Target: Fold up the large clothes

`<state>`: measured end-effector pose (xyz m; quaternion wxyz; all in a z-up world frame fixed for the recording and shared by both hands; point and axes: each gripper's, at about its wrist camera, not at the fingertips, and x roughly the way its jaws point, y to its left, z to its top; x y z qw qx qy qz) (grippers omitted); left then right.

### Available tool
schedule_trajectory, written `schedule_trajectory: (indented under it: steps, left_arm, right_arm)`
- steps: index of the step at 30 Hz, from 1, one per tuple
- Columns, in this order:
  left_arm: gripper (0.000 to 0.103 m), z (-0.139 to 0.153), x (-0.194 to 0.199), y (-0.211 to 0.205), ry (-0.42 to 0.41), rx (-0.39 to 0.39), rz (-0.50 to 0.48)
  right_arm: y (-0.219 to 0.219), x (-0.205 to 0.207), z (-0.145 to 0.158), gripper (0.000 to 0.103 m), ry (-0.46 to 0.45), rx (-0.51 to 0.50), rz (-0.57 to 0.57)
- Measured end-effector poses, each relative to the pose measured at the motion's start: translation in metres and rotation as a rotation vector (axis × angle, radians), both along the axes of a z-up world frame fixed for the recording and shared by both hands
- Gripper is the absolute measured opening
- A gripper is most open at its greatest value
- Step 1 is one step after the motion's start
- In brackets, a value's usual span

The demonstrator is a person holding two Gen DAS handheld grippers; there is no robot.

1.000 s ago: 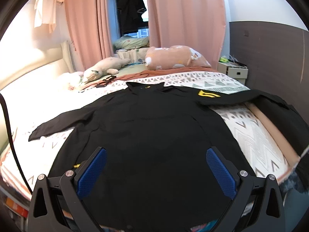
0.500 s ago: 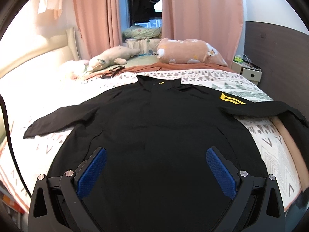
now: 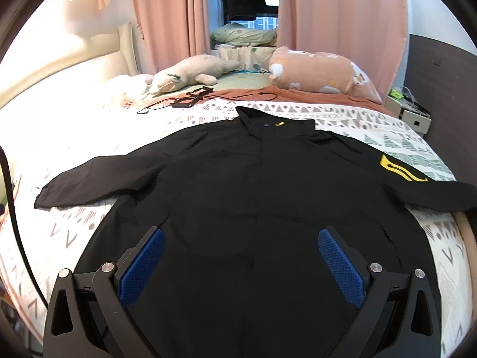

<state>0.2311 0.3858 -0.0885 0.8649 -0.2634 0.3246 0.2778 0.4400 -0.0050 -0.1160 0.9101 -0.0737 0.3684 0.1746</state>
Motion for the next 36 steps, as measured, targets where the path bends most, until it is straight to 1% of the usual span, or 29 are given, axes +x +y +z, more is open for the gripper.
schedule_trajectory:
  steps: [4, 7, 8, 10, 13, 15, 16, 18, 19, 20, 21, 22, 23, 24, 25, 26, 28, 29, 33, 36]
  left_arm:
    - [0.094, -0.014, 0.012, 0.037, 0.003, -0.062, 0.060]
    - [0.092, -0.027, 0.023, 0.065, -0.002, -0.114, 0.096]
    - [0.090, -0.035, 0.029, 0.075, 0.003, -0.144, 0.104]
    - [0.081, -0.051, 0.041, 0.090, 0.022, -0.199, 0.108]
    - [0.079, -0.074, 0.055, 0.108, 0.046, -0.253, 0.134]
    - [0.079, -0.088, 0.060, 0.120, 0.044, -0.291, 0.158]
    - [0.079, -0.095, 0.061, 0.127, 0.025, -0.322, 0.164]
    - [0.079, -0.109, 0.061, 0.140, -0.004, -0.375, 0.203]
    - [0.079, -0.110, 0.060, 0.144, -0.037, -0.377, 0.220]
    - [0.079, -0.109, 0.060, 0.148, -0.054, -0.366, 0.229]
    - [0.076, -0.107, 0.061, 0.151, -0.053, -0.357, 0.233]
    - [0.060, -0.106, 0.064, 0.154, -0.045, -0.350, 0.234]
    - [0.048, -0.106, 0.065, 0.157, -0.031, -0.347, 0.235]
    - [0.025, -0.107, 0.067, 0.160, -0.014, -0.357, 0.237]
    - [0.014, -0.108, 0.066, 0.163, -0.014, -0.376, 0.237]
    - [0.014, -0.109, 0.064, 0.165, -0.027, -0.394, 0.241]
    - [0.008, -0.104, 0.060, 0.167, -0.046, -0.407, 0.241]
    - [0.008, -0.098, 0.060, 0.168, -0.053, -0.399, 0.232]
    - [0.004, -0.065, 0.060, 0.168, -0.080, -0.351, 0.187]
    - [0.003, -0.036, 0.061, 0.166, -0.110, -0.317, 0.158]
  right_arm:
    - [0.014, 0.020, -0.011, 0.098, 0.025, -0.012, 0.012]
    - [0.026, 0.033, -0.018, 0.093, 0.051, -0.012, 0.029]
    - [0.030, 0.037, -0.021, 0.091, 0.061, -0.010, 0.033]
    - [0.036, 0.043, -0.024, 0.090, 0.064, -0.008, 0.044]
    - [0.045, 0.051, -0.030, 0.089, 0.069, -0.014, 0.046]
    - [0.052, 0.057, -0.036, 0.085, 0.090, -0.005, 0.057]
    - [0.055, 0.061, -0.040, 0.084, 0.107, 0.003, 0.065]
    - [0.062, 0.070, -0.047, 0.077, 0.138, 0.012, 0.074]
    - [0.066, 0.075, -0.052, 0.074, 0.156, 0.013, 0.077]
    - [0.071, 0.079, -0.056, 0.067, 0.169, 0.011, 0.079]
    - [0.075, 0.082, -0.059, 0.062, 0.179, 0.010, 0.082]
    - [0.079, 0.085, -0.062, 0.061, 0.189, 0.009, 0.085]
    - [0.083, 0.088, -0.064, 0.058, 0.195, 0.009, 0.087]
    - [0.090, 0.091, -0.066, 0.054, 0.199, 0.013, 0.095]
    - [0.095, 0.094, -0.068, 0.052, 0.209, 0.019, 0.103]
    - [0.101, 0.097, -0.070, 0.050, 0.227, 0.032, 0.111]
    - [0.113, 0.103, -0.074, 0.049, 0.264, 0.071, 0.132]
    - [0.120, 0.107, -0.076, 0.046, 0.275, 0.085, 0.143]
    - [0.144, 0.124, -0.089, 0.028, 0.320, 0.118, 0.161]
    - [0.160, 0.135, -0.096, 0.024, 0.328, 0.138, 0.154]
